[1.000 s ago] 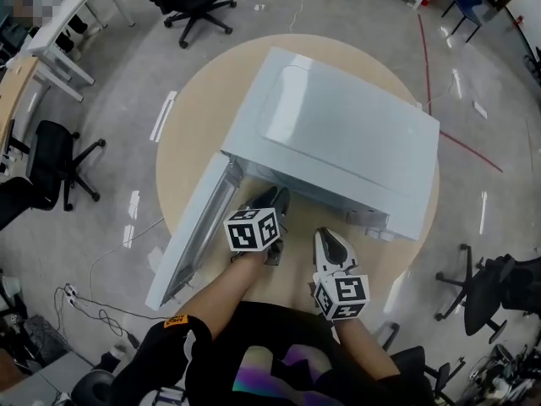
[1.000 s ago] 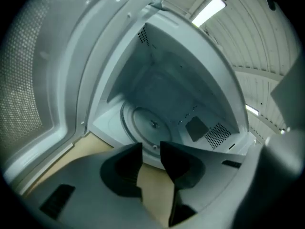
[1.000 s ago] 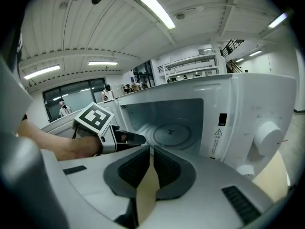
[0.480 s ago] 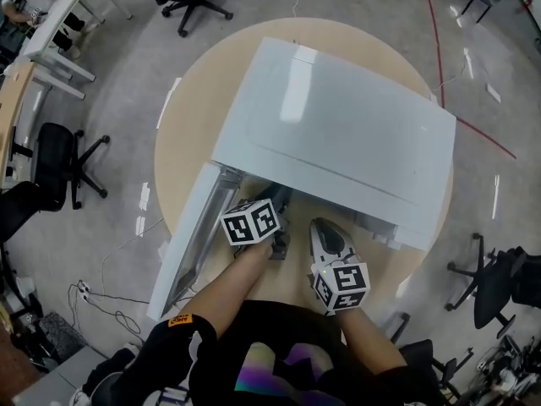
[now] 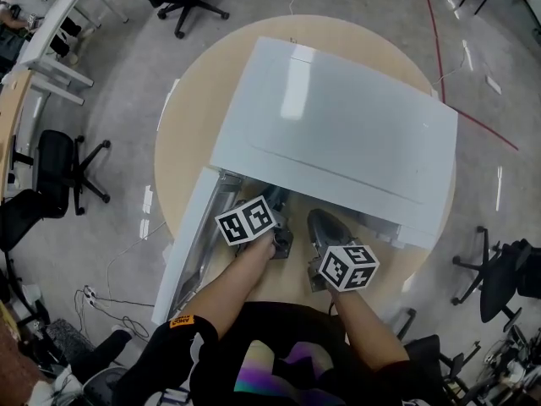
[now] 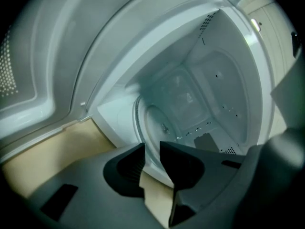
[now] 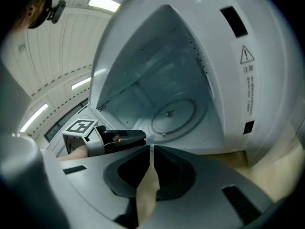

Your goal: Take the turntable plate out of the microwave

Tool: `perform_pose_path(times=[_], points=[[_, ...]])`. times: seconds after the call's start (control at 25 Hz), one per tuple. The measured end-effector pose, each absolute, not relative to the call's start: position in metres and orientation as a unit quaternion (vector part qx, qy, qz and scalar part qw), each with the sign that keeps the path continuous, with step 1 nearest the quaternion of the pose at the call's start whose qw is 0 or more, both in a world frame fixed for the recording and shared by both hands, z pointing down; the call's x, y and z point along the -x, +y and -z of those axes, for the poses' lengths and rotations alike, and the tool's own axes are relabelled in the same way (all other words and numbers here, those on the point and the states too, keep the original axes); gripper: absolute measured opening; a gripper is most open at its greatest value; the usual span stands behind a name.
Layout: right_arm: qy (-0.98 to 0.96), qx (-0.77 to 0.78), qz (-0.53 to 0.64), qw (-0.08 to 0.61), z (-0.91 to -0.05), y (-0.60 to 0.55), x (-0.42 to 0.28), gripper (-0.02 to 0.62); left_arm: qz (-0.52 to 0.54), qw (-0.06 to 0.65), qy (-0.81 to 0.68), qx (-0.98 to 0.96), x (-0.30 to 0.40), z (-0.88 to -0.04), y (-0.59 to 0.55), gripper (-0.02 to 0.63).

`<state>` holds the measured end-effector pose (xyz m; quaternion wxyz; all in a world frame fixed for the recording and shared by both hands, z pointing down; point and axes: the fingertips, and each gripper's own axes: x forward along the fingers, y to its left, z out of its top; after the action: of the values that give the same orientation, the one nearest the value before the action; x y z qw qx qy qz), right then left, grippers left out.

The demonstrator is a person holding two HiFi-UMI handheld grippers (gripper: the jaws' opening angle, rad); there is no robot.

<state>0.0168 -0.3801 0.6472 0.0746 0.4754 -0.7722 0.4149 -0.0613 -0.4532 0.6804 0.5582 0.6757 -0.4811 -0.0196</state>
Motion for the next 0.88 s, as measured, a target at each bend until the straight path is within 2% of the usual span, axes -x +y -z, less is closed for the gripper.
perform_pose_path(times=[0.24, 0.32, 0.36, 0.88], points=[[-0.743, -0.450, -0.495, -0.009, -0.652, -0.393, -0.006, 0.023, 0.024, 0.566, -0.492, -0.661, 0.063, -0.679, -0.451, 0.121], [-0.735, -0.444, -0.511, -0.028, -0.655, -0.398, -0.005, 0.081, 0.026, 0.565, -0.494, -0.661, 0.063, -0.678, -0.452, 0.117], [-0.730, -0.442, -0.520, -0.037, -0.656, -0.400, -0.006, 0.086, 0.027, 0.564, -0.494, -0.661, 0.063, -0.676, -0.452, 0.110], [-0.635, -0.459, -0.604, -0.146, -0.679, -0.421, -0.024, 0.089, 0.040, 0.565, -0.490, -0.662, 0.063, -0.671, -0.453, 0.104]])
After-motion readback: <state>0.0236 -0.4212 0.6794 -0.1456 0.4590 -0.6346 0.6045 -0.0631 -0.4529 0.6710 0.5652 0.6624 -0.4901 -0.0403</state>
